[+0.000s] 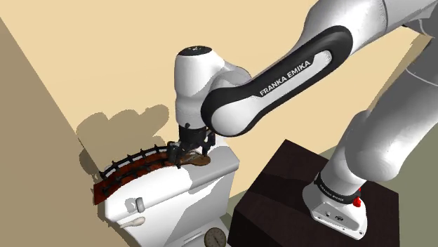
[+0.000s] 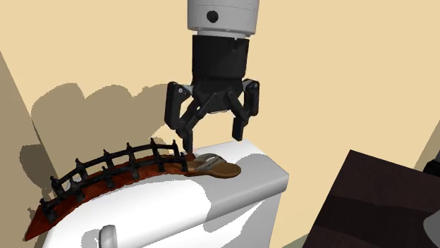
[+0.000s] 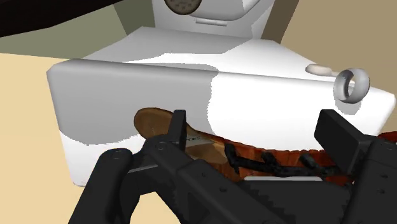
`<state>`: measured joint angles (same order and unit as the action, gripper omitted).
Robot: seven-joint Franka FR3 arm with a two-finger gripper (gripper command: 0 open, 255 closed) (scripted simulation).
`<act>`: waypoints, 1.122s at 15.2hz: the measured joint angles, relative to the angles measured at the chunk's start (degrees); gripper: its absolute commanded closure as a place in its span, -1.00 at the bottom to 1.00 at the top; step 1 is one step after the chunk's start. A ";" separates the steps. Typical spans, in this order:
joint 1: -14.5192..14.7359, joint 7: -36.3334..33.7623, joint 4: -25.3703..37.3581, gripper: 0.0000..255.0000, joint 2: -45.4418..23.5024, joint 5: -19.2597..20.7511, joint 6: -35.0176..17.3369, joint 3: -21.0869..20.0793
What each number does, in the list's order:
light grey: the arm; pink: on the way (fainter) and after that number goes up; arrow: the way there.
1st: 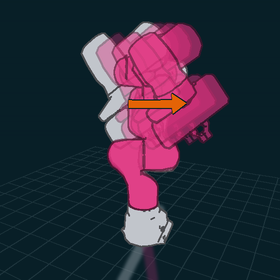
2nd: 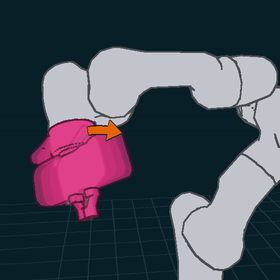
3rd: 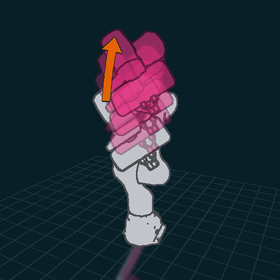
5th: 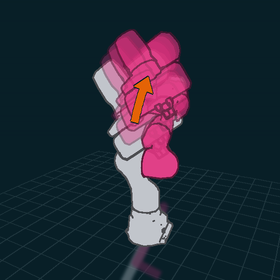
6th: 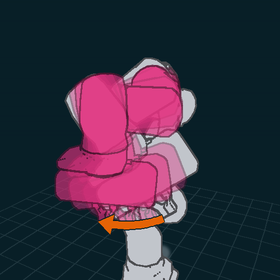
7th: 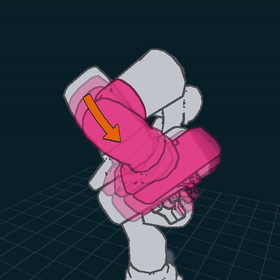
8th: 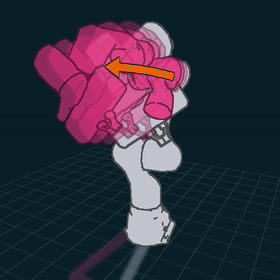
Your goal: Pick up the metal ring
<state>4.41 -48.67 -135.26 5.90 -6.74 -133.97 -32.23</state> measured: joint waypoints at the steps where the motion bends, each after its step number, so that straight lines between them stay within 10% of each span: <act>1: 0.07 -2.39 1.01 -1.00 -2.26 1.88 -1.16 -0.81; 9: 6.30 -22.16 16.45 -1.00 -23.49 21.21 -3.98 0.11; 17: 16.13 -31.75 33.59 -1.00 -39.60 30.65 -1.73 5.68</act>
<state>20.54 -80.41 -101.68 -33.71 23.92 -135.70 -26.54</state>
